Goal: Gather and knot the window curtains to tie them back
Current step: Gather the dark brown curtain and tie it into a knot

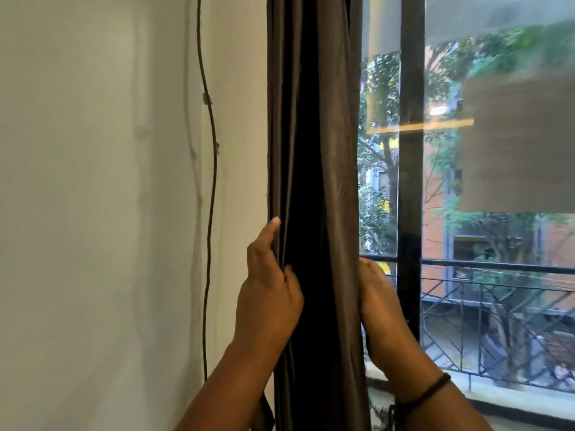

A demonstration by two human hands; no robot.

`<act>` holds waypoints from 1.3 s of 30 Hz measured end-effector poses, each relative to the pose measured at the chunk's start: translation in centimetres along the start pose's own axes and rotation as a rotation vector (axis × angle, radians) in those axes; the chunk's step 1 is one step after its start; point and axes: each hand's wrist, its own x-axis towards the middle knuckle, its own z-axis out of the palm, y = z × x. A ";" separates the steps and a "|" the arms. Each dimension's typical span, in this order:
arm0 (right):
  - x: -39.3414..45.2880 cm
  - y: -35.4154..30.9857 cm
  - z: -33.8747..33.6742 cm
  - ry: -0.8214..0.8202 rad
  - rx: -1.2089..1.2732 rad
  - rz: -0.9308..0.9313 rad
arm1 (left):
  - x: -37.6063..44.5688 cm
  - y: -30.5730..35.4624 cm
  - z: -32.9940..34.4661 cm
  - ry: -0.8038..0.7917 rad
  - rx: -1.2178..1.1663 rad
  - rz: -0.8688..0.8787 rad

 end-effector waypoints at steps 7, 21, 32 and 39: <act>-0.1 1.0 4.1 0.162 -0.545 -0.312 | 1.3 -2.8 -2.0 -0.147 -0.057 -0.063; -0.9 -1.6 0.4 0.667 -0.785 -0.365 | 3.2 -6.2 -2.7 -0.029 0.028 -0.161; -2.1 0.6 4.0 0.409 -0.920 -0.461 | 2.9 -4.5 -1.7 -0.081 0.134 -0.153; -2.5 1.8 5.4 0.183 -0.704 -0.455 | 0.7 -1.9 -1.0 -0.191 0.132 -0.035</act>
